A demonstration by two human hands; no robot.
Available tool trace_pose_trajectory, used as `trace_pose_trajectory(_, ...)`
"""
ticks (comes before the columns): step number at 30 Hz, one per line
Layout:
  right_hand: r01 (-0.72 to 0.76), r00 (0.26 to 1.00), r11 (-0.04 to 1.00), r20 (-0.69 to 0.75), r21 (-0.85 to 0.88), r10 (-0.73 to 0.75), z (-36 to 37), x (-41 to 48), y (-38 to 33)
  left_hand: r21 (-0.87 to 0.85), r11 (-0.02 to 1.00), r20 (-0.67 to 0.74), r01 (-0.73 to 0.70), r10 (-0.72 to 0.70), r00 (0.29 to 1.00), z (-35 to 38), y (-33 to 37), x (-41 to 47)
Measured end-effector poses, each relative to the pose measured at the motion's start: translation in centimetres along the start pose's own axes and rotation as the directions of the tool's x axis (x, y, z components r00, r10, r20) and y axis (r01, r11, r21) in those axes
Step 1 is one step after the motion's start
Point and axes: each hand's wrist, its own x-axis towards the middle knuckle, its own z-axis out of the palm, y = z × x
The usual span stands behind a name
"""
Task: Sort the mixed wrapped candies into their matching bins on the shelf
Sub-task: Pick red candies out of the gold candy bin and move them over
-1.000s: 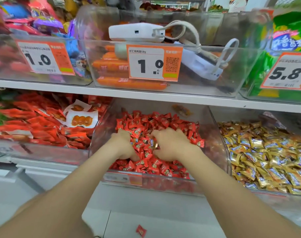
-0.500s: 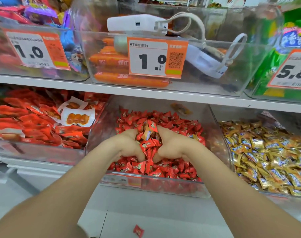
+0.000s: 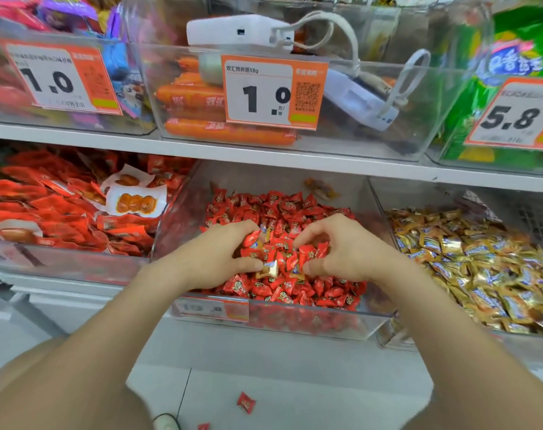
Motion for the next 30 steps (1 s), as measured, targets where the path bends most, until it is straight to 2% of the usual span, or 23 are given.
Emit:
trace_pose_trajectory(4, -0.013, 1.0, 0.996, -0.006, 0.092, 0.014, -0.1, -1.1, 0.0, 0.033, 0.999, -0.019, 0.009, -0.008, 1.0, 0.0, -0.5, 0.0)
trace_pose_trajectory(7, 0.029, 0.997, 1.0, -0.071, 0.011, -0.028, 0.0, -1.2, 0.5, 0.015, 1.0, -0.069, -0.002, 0.003, 0.998, -0.1, 0.0, -0.1)
trace_pose_trajectory(13, 0.066, 0.992, 0.993, -0.105, -0.098, -0.076, 0.3, -1.0, 0.7, -0.016, 1.0, -0.133, -0.014, 0.011, 0.991, -0.2, 0.4, -0.2)
trace_pose_trajectory(15, 0.061, 0.987, 0.981, -0.137, -0.185, -0.087, 0.3, -0.9, 0.4, 0.006, 1.0, -0.136, -0.029, 0.03, 0.99, -0.1, 0.5, -0.1)
trace_pose_trajectory(18, 0.03, 0.98, 0.911, -0.168, -0.412, -0.108, 0.5, -0.9, 0.1, 0.049, 0.999, -0.101, -0.016, 0.021, 0.995, 0.0, 0.3, -0.2)
trace_pose_trajectory(21, 0.006, 0.972, 0.857, -0.199, -0.516, -0.127, 0.5, -1.0, 0.0, 0.026, 1.0, -0.108, -0.004, 0.007, 0.994, -0.2, 0.6, -0.3)
trace_pose_trajectory(23, 0.016, 0.959, 0.855, -0.235, -0.518, -0.16, 0.4, -1.1, -0.1, -0.014, 1.0, -0.12, -0.024, 0.022, 0.992, -0.4, 0.9, -0.4)
trace_pose_trajectory(26, 0.096, 0.976, 0.914, -0.144, -0.394, -0.164, 0.9, -1.2, -0.6, -0.062, 0.997, -0.143, -0.05, 0.041, 0.989, -0.7, 1.3, -0.5)
trace_pose_trajectory(30, 0.134, 0.989, 0.915, -0.001, -0.38, -0.145, 1.8, -0.8, -0.5, -0.108, 0.993, -0.139, -0.043, 0.027, 0.99, -1.2, 1.2, -0.7)
